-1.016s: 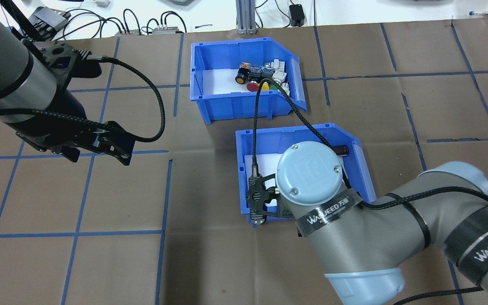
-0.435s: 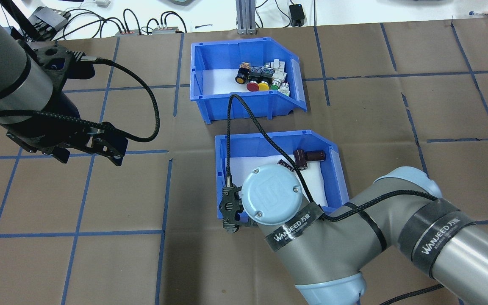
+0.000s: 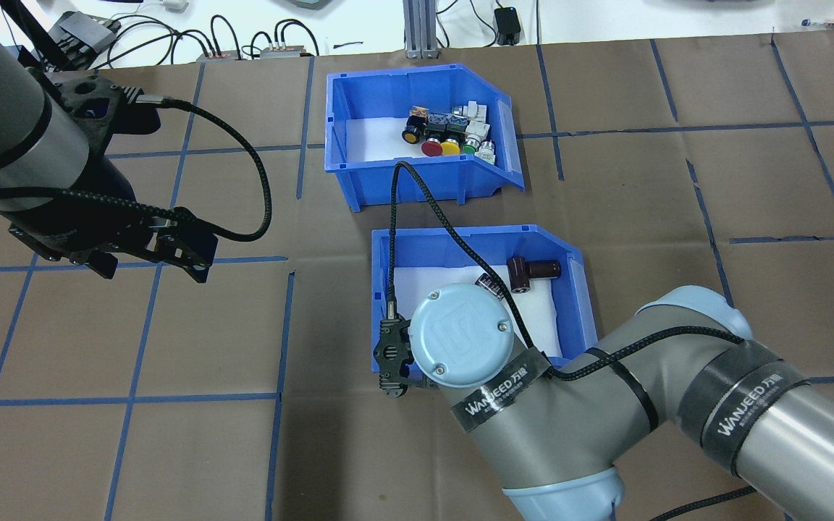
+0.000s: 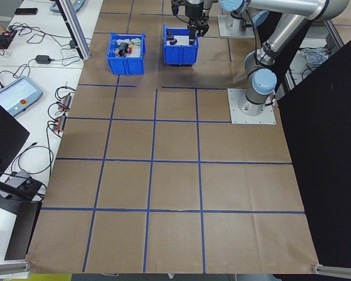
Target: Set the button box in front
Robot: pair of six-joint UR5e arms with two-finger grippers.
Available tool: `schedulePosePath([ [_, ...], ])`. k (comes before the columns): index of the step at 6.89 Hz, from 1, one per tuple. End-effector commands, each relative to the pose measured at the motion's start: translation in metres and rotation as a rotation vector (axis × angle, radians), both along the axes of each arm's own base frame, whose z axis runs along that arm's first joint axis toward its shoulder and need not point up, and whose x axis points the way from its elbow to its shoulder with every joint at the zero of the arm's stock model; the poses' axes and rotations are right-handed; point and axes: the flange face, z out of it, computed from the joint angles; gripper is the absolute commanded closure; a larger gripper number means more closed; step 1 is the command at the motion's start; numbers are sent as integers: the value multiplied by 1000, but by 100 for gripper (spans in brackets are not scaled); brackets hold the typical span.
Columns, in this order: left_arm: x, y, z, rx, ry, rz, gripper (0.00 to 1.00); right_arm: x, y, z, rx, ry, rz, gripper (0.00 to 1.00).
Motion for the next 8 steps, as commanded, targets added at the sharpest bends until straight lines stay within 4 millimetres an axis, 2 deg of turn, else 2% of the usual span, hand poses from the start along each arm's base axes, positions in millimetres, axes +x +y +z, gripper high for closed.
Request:
schedulePosePath([
  [1,0,0,0,0,1,2,0,1,0,-4,9,-1,-18,93],
  [2,0,-1,4,-8,0,-1,0,2,0,-4,13,-13,-18,58],
  [3,0,0,5,-11,-2,-4,0,2,0,-4,13,-13,-18,1],
  [6,0,-2,6,-14,0,-4,0,1,-4,10,-17,-24,-25,0],
  [8,0,-2,7,-17,0,-4,0,-8,-14,48,-18,-33,-56,0],
])
